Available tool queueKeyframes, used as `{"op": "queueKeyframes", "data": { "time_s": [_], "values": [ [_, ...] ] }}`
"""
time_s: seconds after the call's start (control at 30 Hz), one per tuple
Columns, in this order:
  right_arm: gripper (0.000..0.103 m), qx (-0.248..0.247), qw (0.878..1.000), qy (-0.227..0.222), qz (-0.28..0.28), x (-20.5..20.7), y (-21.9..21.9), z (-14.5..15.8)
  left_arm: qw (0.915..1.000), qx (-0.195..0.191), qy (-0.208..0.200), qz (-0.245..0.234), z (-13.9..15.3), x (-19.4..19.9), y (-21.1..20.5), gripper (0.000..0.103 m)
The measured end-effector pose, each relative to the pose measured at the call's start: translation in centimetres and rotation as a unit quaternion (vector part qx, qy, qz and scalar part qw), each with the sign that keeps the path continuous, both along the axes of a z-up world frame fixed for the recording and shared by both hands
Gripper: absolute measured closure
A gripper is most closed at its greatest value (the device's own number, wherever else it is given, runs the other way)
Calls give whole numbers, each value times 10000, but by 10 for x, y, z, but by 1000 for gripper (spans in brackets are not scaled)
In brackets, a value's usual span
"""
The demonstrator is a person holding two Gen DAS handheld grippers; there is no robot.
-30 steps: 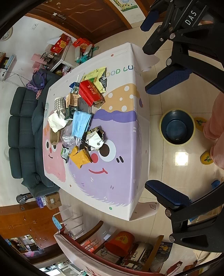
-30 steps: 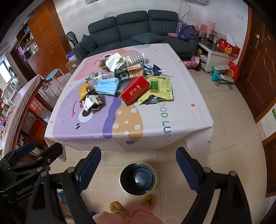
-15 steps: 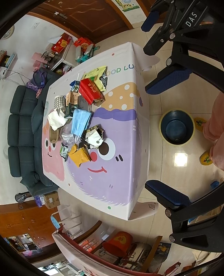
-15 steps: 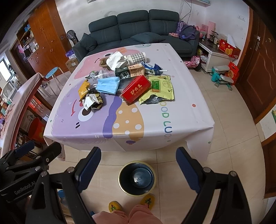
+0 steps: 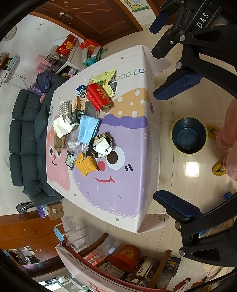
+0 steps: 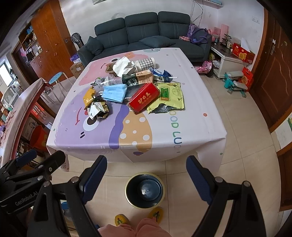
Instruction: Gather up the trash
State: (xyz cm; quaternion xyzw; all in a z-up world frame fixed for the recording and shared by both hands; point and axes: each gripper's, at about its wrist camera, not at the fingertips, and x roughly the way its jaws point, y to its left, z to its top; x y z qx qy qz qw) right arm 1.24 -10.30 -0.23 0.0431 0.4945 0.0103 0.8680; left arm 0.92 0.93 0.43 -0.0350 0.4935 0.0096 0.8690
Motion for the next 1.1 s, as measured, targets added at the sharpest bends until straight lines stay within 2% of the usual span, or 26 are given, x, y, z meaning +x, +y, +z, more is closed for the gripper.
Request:
{"op": "queueKeyframes", "data": {
  "time_s": [0.3,0.63,0.77,0.9,1.1],
  "values": [
    [14,83,9998,-134,117,12,0,8,9999,64,-50,140,10,8,-1,5],
    [14,378,9990,-210,125,38,5,11,9990,164,-42,403,17,39,28,5],
    [22,540,9982,-227,138,55,12,9,9987,215,41,451,13,67,51,5],
    [36,686,9975,-78,156,84,28,0,9994,144,225,237,6,105,79,5],
    [37,1005,9947,202,101,136,72,-26,9971,141,514,-539,-2,173,113,5]
  ]
}}
